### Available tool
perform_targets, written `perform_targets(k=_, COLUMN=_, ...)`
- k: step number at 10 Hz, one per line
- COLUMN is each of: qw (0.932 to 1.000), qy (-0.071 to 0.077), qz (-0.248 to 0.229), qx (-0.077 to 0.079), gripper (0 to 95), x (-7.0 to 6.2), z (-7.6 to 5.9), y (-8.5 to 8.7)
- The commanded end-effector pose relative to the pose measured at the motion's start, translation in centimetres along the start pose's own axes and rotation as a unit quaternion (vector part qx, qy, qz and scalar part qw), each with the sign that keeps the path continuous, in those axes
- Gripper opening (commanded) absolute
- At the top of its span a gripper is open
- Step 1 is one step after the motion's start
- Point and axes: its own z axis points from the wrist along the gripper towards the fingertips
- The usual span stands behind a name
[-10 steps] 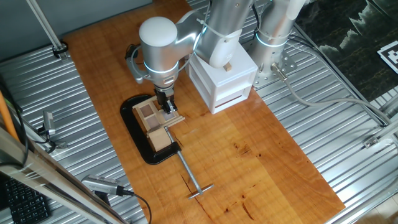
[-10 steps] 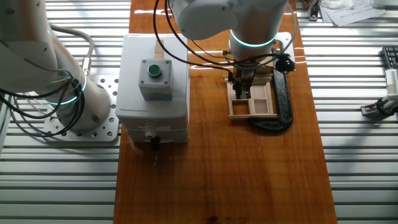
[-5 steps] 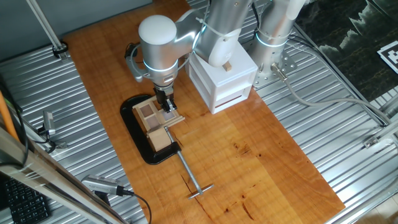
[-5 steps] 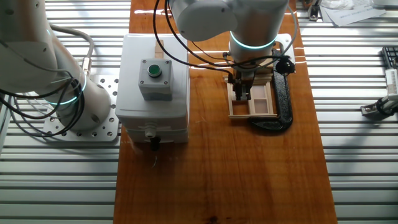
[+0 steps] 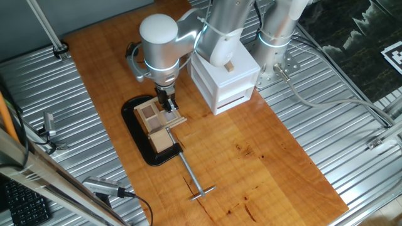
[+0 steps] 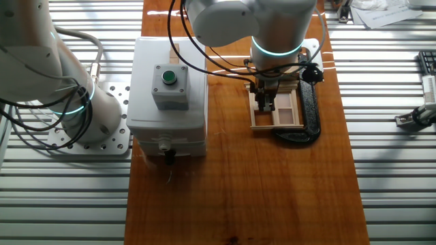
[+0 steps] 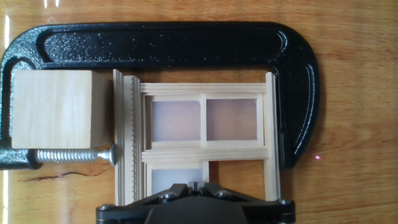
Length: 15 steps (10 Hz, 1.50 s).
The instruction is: Close a sliding window
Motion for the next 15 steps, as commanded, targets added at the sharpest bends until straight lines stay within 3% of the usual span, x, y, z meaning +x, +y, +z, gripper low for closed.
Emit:
perform_targets(k=1, qw=1.0000, qy=-0.001, qz=-0.001, qx=0.000, gripper=0.0, x=0.0, z=0.2, y=0.0)
perform_targets(k=15, qw=0.9999, qy=-0.001, qz=-0.010, qx=-0.004, gripper=0.0, x=0.2, z=0.0, y=-1.4)
